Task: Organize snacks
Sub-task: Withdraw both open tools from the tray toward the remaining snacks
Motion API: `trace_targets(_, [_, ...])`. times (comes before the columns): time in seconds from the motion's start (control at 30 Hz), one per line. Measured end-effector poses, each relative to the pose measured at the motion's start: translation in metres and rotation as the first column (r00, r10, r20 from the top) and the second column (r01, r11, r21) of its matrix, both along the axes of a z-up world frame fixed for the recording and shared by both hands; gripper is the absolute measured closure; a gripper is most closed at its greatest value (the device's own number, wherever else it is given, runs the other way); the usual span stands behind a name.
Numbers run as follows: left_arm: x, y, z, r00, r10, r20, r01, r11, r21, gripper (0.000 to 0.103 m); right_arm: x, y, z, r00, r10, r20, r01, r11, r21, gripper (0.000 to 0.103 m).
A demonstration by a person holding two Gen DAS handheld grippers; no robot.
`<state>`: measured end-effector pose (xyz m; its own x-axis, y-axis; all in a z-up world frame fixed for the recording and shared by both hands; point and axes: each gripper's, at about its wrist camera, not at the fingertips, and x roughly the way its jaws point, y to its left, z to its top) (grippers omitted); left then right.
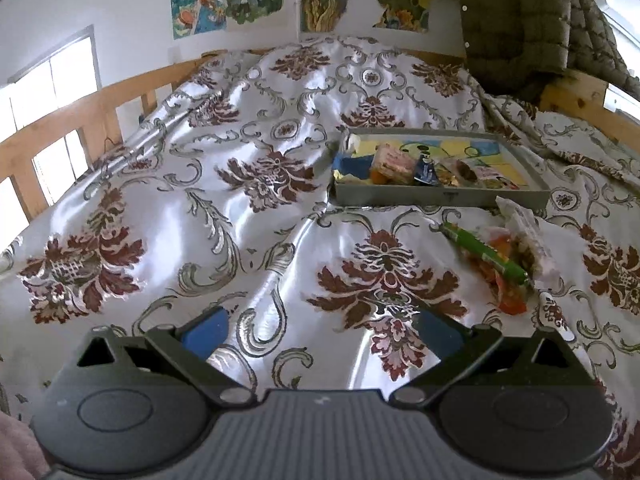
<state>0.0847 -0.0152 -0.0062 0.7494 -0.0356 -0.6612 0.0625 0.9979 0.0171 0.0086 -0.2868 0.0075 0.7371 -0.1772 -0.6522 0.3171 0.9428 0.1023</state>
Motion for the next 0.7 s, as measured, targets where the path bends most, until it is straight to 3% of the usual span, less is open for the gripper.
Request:
trace_targets(0.13, [0.011, -0.005, -0.003, 1.000, -0.019, -0.016, 0.018, 1.000, -0.018, 0.000, 0.009, -0.001, -0.001, 1.000, 0.025, -0.012, -0.025, 1.000, 0.005, 0.001])
trace_targets(0.4, [0.035, -0.027, -0.006, 0.996, -0.088, 0.003, 0.088, 0.996, 0.021, 0.000, 0.042, -0.012, -0.008, 0.995, 0.081, -0.051, -0.080, 0.997, 0.017, 0.001])
trace_targets(0.7, [0.080, -0.044, -0.016, 0.989, -0.144, 0.017, 0.144, 0.989, -0.026, 0.000, 0.096, -0.025, -0.017, 0.988, 0.157, -0.002, -0.156, 0.984, -0.089, 0.001])
